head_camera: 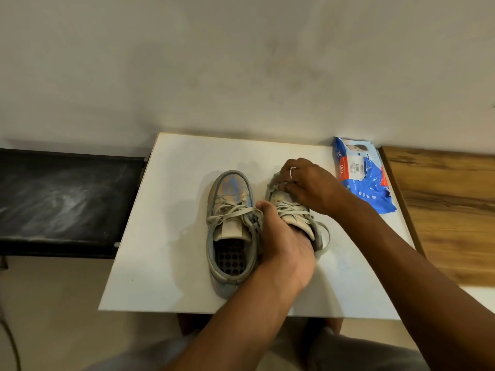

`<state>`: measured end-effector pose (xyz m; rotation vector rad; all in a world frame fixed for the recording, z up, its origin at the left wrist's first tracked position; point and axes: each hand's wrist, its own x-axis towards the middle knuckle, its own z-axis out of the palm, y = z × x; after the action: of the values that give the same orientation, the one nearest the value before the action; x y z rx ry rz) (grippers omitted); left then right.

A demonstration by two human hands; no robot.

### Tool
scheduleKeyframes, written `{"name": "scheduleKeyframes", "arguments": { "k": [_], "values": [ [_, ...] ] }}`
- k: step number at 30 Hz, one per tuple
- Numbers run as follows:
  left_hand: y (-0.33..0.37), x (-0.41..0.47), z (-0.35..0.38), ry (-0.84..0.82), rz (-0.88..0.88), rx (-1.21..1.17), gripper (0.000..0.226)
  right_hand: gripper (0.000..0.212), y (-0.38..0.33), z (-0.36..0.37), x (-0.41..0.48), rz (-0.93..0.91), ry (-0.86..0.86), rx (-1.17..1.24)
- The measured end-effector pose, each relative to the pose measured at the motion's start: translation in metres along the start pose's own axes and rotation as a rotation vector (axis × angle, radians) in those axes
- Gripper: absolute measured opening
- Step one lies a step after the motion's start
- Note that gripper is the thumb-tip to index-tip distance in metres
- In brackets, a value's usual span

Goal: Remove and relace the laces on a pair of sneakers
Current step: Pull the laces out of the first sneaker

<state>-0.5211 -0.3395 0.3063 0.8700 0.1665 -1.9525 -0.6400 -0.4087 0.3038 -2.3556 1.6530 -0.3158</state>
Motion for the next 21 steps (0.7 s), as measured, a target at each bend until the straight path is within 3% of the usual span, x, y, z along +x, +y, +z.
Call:
{"name": "scheduleKeyframes", "arguments": {
  "k": [4, 10, 14, 19, 21],
  "values": [
    [0.0, 0.001, -0.001, 0.001, -0.004, -0.009, 0.067, 0.024, 0.005, -0.001, 0.0, 0.056, 0.135, -0.117],
    [0.0, 0.0, 0.0, 0.026, -0.006, -0.004, 0.066, 0.024, -0.004, 0.003, 0.0, -0.109, 0.034, -0.109],
    [0.0, 0.0, -0.001, -0.008, -0.017, -0.009, 0.067, 0.026, 0.015, -0.005, -0.006, 0.071, 0.19, -0.127],
    [0.001, -0.002, 0.002, 0.011, -0.005, -0.017, 0.068, 0.022, -0.001, -0.005, -0.012, 0.026, 0.022, 0.036],
    [0.001, -0.002, 0.002, 0.004, -0.004, -0.014, 0.067, 0.02, 0.003, -0.009, -0.013, 0.138, 0.025, 0.006]
  ]
}}
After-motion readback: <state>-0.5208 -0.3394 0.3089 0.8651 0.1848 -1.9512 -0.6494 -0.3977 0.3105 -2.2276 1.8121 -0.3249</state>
